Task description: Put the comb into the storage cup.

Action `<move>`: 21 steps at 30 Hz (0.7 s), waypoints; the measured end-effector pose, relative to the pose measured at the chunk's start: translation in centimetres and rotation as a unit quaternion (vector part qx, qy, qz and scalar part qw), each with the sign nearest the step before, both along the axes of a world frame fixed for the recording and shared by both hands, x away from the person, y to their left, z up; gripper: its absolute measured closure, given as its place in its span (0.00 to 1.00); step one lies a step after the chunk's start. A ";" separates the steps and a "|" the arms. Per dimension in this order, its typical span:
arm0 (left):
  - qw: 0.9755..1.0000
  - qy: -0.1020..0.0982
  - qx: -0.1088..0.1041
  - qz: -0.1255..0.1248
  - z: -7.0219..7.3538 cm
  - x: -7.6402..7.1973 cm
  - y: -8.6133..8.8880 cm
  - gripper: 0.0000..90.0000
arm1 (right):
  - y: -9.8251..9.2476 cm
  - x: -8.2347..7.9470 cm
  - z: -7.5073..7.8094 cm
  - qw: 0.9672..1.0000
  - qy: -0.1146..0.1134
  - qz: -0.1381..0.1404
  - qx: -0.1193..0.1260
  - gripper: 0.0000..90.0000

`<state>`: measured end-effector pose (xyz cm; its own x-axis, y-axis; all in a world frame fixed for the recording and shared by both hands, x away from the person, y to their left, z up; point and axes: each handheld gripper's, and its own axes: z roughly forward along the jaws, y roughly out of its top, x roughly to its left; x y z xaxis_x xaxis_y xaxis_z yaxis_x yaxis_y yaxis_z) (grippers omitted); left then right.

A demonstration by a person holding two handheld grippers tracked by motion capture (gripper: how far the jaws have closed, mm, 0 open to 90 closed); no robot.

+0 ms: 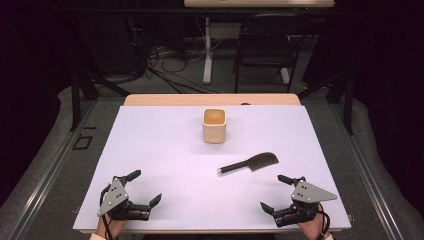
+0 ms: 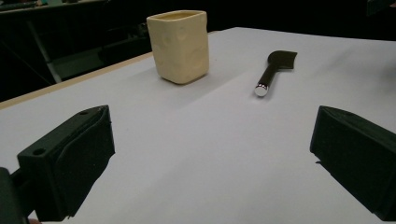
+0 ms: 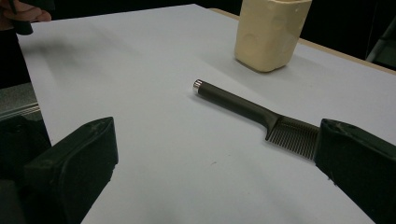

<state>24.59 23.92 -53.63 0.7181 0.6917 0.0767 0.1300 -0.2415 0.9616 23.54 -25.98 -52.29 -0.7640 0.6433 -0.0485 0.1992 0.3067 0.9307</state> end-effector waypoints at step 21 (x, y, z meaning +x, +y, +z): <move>1.000 -0.001 0.007 0.002 0.0 0.2 -0.1 0.00 | 1.3 1.5 0.2 1.000 0.016 -0.014 -0.010 0.00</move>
